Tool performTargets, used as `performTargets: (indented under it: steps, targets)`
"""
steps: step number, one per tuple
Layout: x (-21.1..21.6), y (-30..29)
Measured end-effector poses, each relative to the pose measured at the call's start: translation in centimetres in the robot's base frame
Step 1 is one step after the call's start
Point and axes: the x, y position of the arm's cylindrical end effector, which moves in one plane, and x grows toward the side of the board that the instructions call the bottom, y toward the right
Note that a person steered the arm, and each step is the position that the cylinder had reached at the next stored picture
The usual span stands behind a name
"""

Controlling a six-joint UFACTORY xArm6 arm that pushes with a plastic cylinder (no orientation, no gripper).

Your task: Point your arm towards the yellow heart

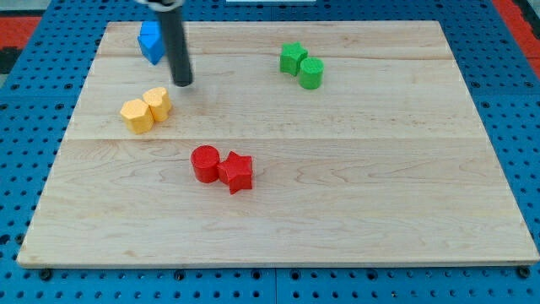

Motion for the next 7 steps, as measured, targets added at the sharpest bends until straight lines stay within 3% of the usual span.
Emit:
performTargets:
  steps: [2,3,4,5,7]
  targets:
    - [-1.4,7.3]
    - [3.9,15.2]
    - [8.5,13.3]
    - [7.6,7.8]
    - [4.3,5.4]
